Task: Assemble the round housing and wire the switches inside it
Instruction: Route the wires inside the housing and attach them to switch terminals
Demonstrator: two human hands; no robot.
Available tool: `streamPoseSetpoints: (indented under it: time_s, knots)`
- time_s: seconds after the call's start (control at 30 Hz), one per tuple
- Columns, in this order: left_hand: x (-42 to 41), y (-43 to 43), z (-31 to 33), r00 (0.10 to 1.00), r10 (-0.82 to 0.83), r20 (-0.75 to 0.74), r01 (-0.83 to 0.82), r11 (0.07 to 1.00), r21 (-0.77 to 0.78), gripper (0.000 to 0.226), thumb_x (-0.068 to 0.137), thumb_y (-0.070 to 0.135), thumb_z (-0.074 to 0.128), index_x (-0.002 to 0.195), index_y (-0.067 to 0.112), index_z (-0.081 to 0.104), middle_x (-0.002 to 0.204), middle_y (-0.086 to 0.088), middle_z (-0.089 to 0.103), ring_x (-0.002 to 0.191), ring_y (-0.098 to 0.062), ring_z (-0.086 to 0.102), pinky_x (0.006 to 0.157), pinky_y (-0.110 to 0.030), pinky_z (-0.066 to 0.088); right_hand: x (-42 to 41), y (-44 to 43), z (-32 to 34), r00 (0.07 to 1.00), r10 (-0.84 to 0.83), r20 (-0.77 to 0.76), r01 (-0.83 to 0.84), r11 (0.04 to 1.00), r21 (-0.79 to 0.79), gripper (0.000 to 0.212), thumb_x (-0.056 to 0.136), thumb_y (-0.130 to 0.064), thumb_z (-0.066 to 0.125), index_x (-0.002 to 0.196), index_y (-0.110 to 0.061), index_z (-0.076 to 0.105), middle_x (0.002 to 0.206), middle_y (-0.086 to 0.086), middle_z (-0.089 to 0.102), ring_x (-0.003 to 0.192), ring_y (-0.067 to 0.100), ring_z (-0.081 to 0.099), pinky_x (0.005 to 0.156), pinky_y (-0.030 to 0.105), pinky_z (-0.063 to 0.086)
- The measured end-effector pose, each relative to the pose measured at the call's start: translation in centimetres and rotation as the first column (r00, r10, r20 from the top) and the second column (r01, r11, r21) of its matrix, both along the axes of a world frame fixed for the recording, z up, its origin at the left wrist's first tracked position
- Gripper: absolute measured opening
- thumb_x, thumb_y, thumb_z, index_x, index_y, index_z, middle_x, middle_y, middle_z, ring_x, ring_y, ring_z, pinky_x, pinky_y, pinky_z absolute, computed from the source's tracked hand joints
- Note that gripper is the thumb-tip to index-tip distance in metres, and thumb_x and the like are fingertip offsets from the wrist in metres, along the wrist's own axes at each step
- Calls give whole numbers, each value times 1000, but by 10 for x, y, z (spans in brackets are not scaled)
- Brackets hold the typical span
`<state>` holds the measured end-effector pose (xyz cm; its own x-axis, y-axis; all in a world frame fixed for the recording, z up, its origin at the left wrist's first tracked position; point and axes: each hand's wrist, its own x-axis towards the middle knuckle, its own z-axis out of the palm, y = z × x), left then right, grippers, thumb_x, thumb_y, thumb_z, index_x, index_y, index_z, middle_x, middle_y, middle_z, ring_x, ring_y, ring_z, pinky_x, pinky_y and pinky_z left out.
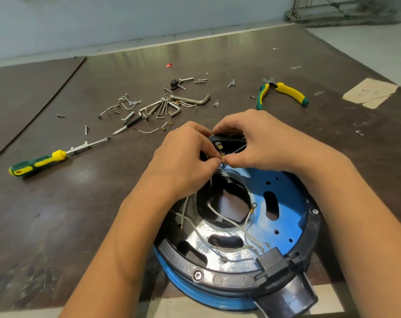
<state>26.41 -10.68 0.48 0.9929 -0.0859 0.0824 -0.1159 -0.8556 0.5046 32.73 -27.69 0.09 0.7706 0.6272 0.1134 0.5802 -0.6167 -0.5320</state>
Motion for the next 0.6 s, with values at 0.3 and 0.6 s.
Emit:
streamPoseSetpoints:
  time_s: [0.3,0.6]
  knots:
    - [-1,-2,2,1000,7,-6,-7,1000,3,6,82,31,74,84,34,79,128,15,55,109,-11,55,88,-44,52,2,-1,-2,1000,8,-11,-8,1000,7,55,77,-31,80,128,-27,63,119,-7,67,107,8,61,90,23,50]
    - [0,-2,0,1000,26,17,-26,1000,18,4,81,34,73,80,34,78,125,15,56,107,-11,56,86,-43,53,2,1,-2,1000,-5,-17,5,1000,4,53,76,-31,81,126,-27,63,118,-6,67,107,9,62,93,30,53]
